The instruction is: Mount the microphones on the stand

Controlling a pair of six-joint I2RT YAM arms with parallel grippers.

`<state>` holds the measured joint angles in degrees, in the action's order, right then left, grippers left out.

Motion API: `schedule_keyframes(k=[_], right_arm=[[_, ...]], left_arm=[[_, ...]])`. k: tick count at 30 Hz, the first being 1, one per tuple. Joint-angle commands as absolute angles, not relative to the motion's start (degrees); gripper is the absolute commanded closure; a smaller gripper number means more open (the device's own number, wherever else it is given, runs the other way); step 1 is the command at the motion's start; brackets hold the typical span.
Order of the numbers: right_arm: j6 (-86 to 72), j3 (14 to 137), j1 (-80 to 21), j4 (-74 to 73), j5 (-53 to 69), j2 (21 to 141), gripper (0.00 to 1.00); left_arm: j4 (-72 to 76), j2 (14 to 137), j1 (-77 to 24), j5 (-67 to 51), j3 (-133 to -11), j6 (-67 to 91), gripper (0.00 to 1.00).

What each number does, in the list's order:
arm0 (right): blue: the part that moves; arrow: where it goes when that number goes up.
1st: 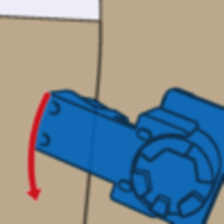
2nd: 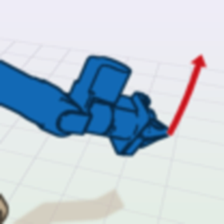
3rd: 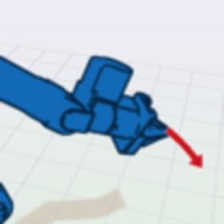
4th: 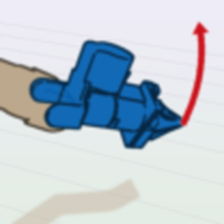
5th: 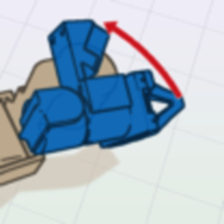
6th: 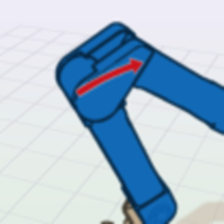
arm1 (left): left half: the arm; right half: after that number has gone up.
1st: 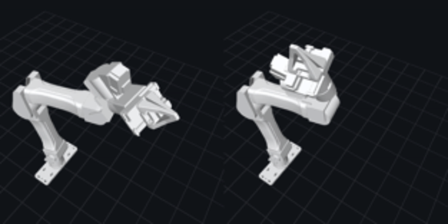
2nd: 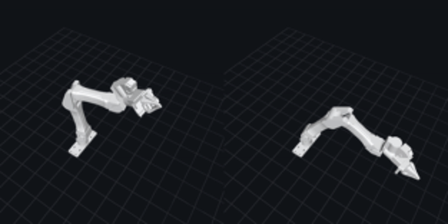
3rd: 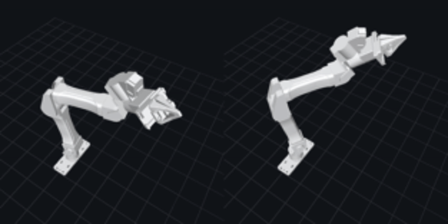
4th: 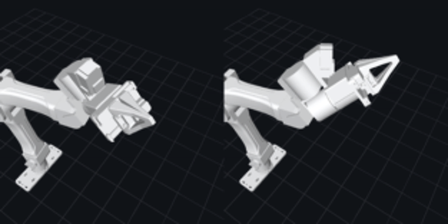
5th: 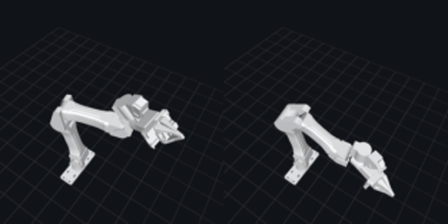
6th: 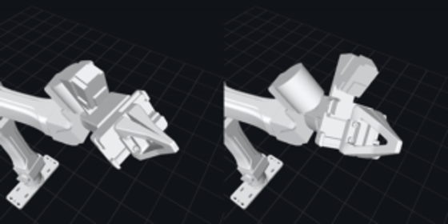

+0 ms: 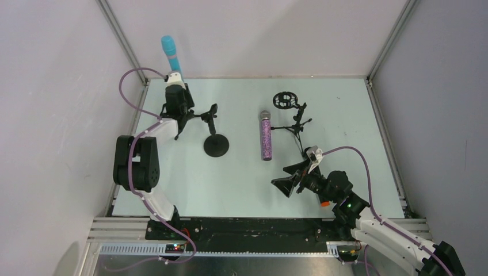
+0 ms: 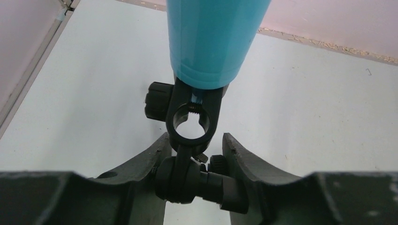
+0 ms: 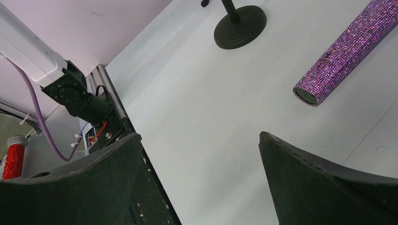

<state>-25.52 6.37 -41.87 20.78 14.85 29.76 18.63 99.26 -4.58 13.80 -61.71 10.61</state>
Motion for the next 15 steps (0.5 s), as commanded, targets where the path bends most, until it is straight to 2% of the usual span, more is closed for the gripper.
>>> schedule_keyframes(k=[1, 4, 6, 15], right_arm=[[-26.4, 5.7, -41.7, 21.4, 15.1, 28.4, 0.0], [-26.5, 5.5, -41.7, 21.2, 15.0, 27.7, 0.0], [-26.5, 5.5, -41.7, 21.2, 14.9, 27.5, 0.0], [-26.7, 5.3, -41.7, 20.1, 14.9, 26.1, 0.0]], left_arm=[[21.4, 98.9, -4.1, 12.1, -65.4, 12.4, 0.51], [21.2, 98.7, -4.0, 12.5, -65.1, 13.9, 0.33], [21.1, 98.5, -3.7, 11.8, -64.8, 15.3, 0.27], [21.2, 96.0, -2.6, 8.0, -63.5, 19.5, 0.13]])
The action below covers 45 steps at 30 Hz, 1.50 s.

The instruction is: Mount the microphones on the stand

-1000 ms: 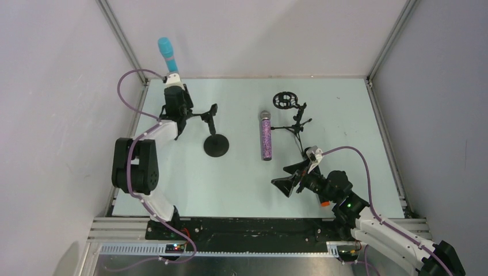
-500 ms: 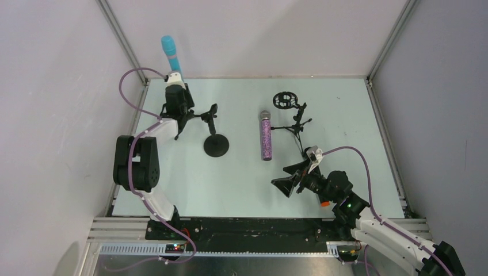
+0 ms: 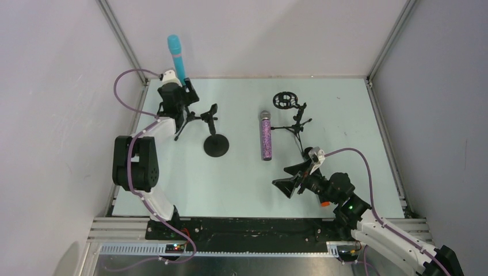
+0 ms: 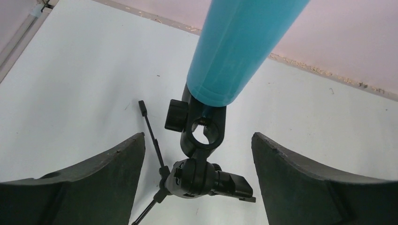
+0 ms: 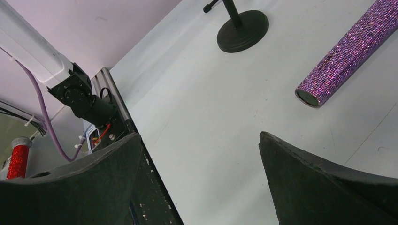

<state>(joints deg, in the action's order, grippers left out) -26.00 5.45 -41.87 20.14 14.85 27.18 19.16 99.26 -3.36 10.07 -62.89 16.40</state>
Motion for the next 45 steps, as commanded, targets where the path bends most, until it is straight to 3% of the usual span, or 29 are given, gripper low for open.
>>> schedule_keyframes(k=[1, 14, 25, 35, 45], right_arm=[[-26.7, 5.3, -41.6, 20.0, 14.8, 26.1, 0.0], [-27.6, 5.1, -41.7, 19.6, 14.9, 25.2, 0.0], [-29.8, 4.4, -41.8, 20.2, 15.3, 24.2, 0.0], [-31.7, 3.2, -42.0, 22.2, 15.2, 24.9, 0.0], [-31.9, 2.9, -42.0, 21.8, 14.7, 25.2, 0.0]], left_arm=[[21.2, 95.7, -2.5, 7.8, -63.2, 19.9, 0.11], [21.3, 82.4, -2.3, 7.1, -53.2, 26.0, 0.01], [21.8, 61.5, -2.4, 5.3, -40.0, 30.6, 0.0], [21.7, 47.4, -2.4, -10.1, -29.4, 35.2, 0.0], [20.4, 44.5, -2.4, -21.6, -24.8, 38.0, 0.0]])
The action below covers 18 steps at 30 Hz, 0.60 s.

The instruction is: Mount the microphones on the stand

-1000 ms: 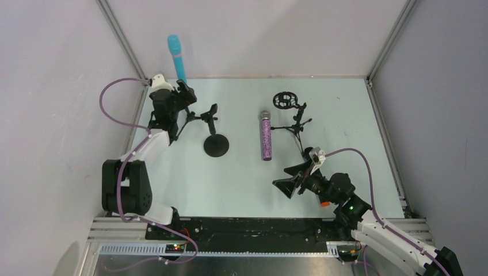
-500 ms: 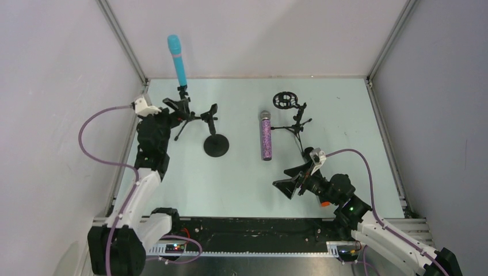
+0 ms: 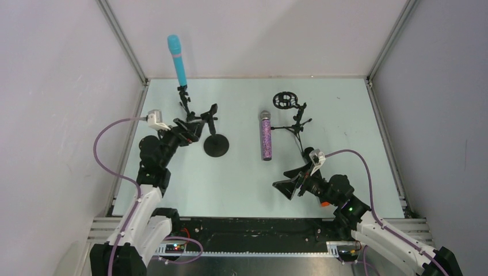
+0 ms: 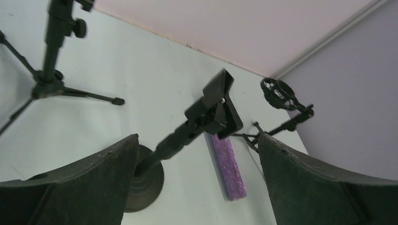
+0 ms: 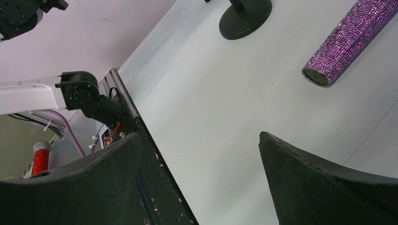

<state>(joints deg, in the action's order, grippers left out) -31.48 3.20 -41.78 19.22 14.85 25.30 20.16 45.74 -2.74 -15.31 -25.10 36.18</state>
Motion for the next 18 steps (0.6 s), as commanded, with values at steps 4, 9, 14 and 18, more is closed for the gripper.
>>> schedule_keyframes(k=[4, 9, 14, 18], right_arm=[[-32.0, 2.8, -42.0, 21.7, 14.1, 25.3, 0.0], [-32.1, 2.7, -42.0, 22.6, 13.6, 26.3, 0.0], [-32.2, 3.0, -42.0, 24.3, 13.9, 28.8, 0.0], [-32.2, 3.5, -41.9, 24.7, 14.4, 30.0, 0.0]], left_arm=[[17.7, 43.8, -2.3, -22.7, -25.5, 37.1, 0.0], [13.8, 43.5, -2.4, -22.6, -29.3, 34.1, 0.0], [11.2, 44.7, -2.4, -20.7, -34.8, 32.6, 0.0], [10.2, 46.2, -2.5, -18.7, -39.1, 32.0, 0.0]])
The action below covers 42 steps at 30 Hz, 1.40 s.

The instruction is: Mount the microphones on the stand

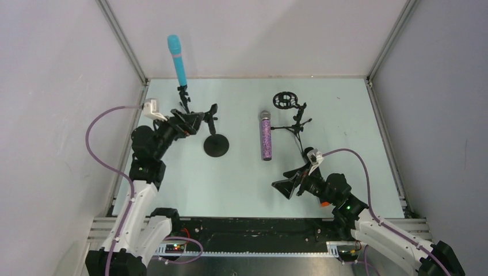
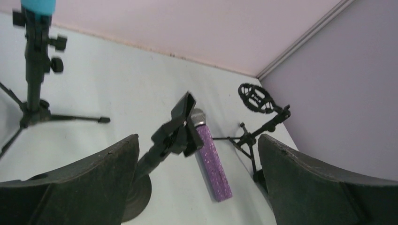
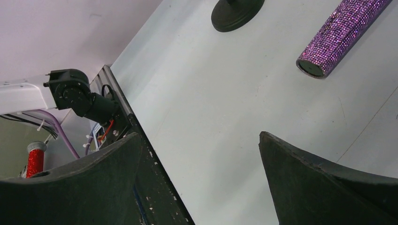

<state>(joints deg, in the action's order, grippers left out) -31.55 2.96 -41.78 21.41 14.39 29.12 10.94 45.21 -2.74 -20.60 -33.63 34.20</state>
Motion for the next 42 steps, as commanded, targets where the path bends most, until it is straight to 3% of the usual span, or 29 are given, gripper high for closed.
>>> schedule_keyframes(k=[1, 16, 30, 42], right_arm=[[-32.2, 3.5, -42.0, 24.7, 14.4, 30.1, 0.0], [-32.8, 3.2, -41.9, 24.3, 13.4, 29.5, 0.0], [-33.2, 3.1, -41.9, 20.3, 12.3, 26.3, 0.0], [-33.6, 3.3, -41.7, 19.4, 12.4, 26.2, 0.0]], left_arm=[[9.9, 46.6, -2.6, -18.7, -39.8, 31.7, 0.0], [-6.6, 58.3, -9.4, -14.2, -55.8, 20.8, 0.0], [-11.3, 68.6, -21.0, 5.3, -62.6, 6.2, 0.0], [-11.3, 74.2, -21.7, 2.2, -62.8, 3.6, 0.0]])
